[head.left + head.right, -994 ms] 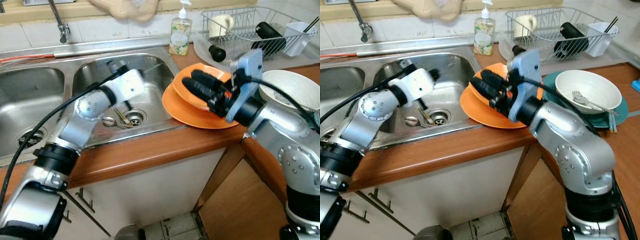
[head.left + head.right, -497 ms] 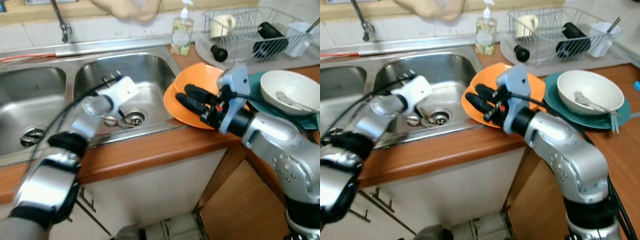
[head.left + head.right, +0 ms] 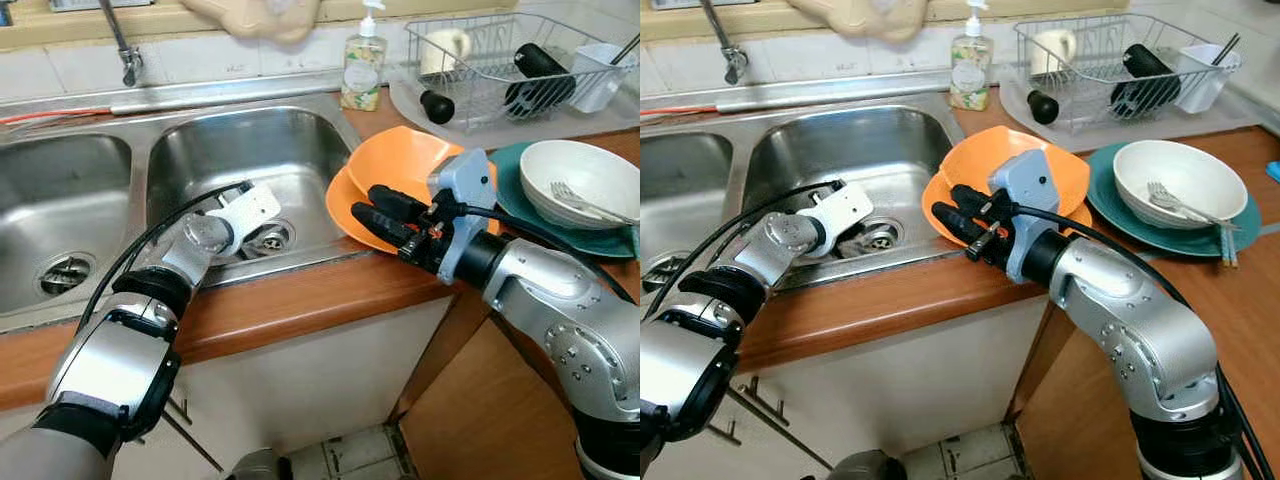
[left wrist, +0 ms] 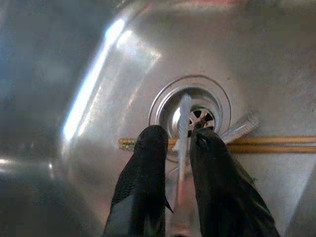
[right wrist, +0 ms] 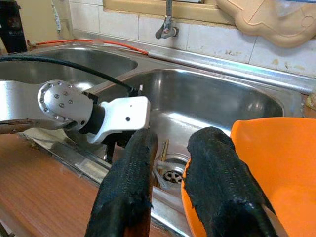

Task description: Kitchen organization

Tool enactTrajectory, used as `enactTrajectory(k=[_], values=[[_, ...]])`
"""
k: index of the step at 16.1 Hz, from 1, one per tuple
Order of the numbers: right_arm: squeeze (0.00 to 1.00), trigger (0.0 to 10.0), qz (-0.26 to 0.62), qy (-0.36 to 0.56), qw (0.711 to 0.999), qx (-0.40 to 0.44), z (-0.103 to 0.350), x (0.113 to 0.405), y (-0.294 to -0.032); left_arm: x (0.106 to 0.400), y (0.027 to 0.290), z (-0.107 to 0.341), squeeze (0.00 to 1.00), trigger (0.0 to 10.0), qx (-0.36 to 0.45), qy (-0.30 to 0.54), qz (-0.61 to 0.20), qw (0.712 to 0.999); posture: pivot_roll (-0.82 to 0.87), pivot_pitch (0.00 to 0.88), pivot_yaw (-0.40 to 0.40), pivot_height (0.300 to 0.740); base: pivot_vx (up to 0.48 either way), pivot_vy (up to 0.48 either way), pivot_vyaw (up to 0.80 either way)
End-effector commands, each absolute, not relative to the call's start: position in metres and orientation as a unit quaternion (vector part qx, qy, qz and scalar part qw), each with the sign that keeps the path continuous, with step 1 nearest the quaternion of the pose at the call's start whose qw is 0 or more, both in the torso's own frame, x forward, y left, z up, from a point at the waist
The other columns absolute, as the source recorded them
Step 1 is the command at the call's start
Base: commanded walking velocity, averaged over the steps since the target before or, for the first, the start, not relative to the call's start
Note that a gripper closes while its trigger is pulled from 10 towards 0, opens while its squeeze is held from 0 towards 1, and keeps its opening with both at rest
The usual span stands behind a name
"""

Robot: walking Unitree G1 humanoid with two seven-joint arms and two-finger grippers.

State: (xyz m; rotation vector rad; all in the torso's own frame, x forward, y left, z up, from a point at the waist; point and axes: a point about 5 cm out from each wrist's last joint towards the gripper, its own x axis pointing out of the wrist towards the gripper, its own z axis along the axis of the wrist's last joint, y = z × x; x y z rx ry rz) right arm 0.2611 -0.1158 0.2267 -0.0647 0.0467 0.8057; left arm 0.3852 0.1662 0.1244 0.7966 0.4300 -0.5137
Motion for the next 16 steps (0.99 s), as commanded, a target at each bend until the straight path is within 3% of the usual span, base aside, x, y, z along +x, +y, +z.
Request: enactTrajectory(k=[1,2,4,5,10,11,12,15,16], values=[[0.00,10.0,0.378,0.012,0.925,-0.036,0.234,0.264,-0.122,0.388,0.166,0.132,1.00,10.0,0.373,0.196,-0.244,0.874,-0.05,0.000,0.045,0.716,0.000,0.000,0.00],[0.00,10.0,0.367,0.008,0.929,-0.036,0.236,0.267,-0.126,0.389,0.166,0.133,1.00,10.0,0.369,0.187,-0.243,0.877,-0.05,0.000,0.036,0.716,0.000,0.000,0.00],[0.00,10.0,0.305,-0.007,0.952,-0.018,0.245,0.280,-0.143,0.392,0.168,0.147,1.00,10.0,0.308,0.135,-0.219,0.916,-0.04,0.000,0.025,0.716,0.000,0.000,0.00],[1.00,10.0,0.270,-0.011,0.963,-0.006,0.251,0.285,-0.156,0.393,0.165,0.162,1.00,10.0,0.243,0.078,-0.229,0.939,-0.04,0.000,0.019,0.716,0.000,0.000,0.00],[1.00,10.0,0.193,0.050,0.980,0.026,0.245,0.284,-0.184,0.364,0.170,0.197,1.00,10.0,0.122,-0.059,-0.265,0.955,-0.06,0.000,0.009,0.716,0.000,0.000,0.00],[1.00,10.0,0.173,0.068,0.982,0.036,0.244,0.283,-0.189,0.353,0.171,0.201,0.46,10.0,0.103,-0.074,-0.281,0.951,-0.06,0.000,0.006,0.716,0.000,0.000,0.00],[1.00,10.0,0.152,0.078,0.984,0.053,0.243,0.283,-0.195,0.338,0.171,0.202,0.00,10.0,0.096,-0.078,-0.302,0.945,-0.06,0.000,0.004,0.716,0.000,0.000,0.00],[1.00,10.0,0.111,0.099,0.986,0.075,0.244,0.283,-0.207,0.303,0.165,0.199,0.00,10.0,0.096,-0.060,-0.357,0.927,-0.05,0.000,0.008,0.716,0.000,0.000,0.00],[0.79,10.0,0.089,0.119,0.985,0.083,0.242,0.283,-0.211,0.291,0.158,0.199,0.00,10.0,0.080,-0.051,-0.381,0.920,-0.05,0.000,0.012,0.716,0.000,0.000,0.00]])
